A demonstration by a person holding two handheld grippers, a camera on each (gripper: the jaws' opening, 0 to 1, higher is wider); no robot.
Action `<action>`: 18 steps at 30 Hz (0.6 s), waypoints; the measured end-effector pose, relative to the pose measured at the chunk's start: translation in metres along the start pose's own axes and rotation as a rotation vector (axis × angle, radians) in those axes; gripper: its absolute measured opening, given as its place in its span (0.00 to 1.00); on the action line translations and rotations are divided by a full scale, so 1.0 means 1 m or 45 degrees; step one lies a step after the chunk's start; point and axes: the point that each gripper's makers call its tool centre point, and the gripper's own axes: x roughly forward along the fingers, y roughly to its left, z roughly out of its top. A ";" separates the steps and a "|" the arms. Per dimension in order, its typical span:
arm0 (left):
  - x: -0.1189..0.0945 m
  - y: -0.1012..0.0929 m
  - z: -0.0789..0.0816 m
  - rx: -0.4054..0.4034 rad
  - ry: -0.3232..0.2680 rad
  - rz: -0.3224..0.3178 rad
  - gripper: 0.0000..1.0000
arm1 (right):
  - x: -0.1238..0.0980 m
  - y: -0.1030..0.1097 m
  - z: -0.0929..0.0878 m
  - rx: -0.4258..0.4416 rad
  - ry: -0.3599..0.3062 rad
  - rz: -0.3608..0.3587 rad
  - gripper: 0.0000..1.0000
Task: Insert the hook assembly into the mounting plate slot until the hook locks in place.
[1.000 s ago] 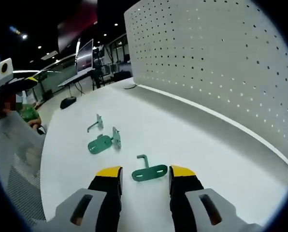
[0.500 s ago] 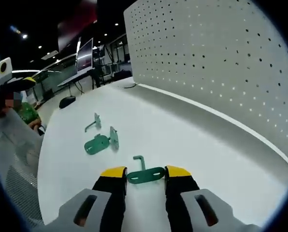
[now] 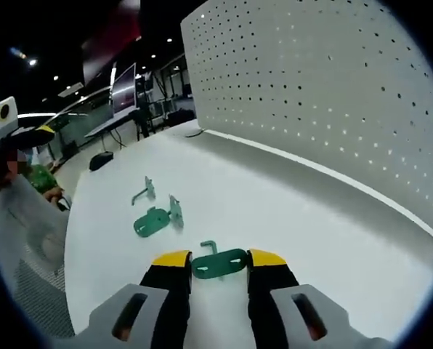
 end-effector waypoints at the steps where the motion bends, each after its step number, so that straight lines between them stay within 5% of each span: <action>1: 0.000 0.000 0.001 -0.002 -0.005 0.000 0.76 | 0.000 0.001 0.000 0.017 0.000 0.004 0.29; 18: -0.002 -0.001 0.007 0.021 -0.036 0.004 0.76 | -0.017 0.011 0.002 0.097 0.039 -0.003 0.29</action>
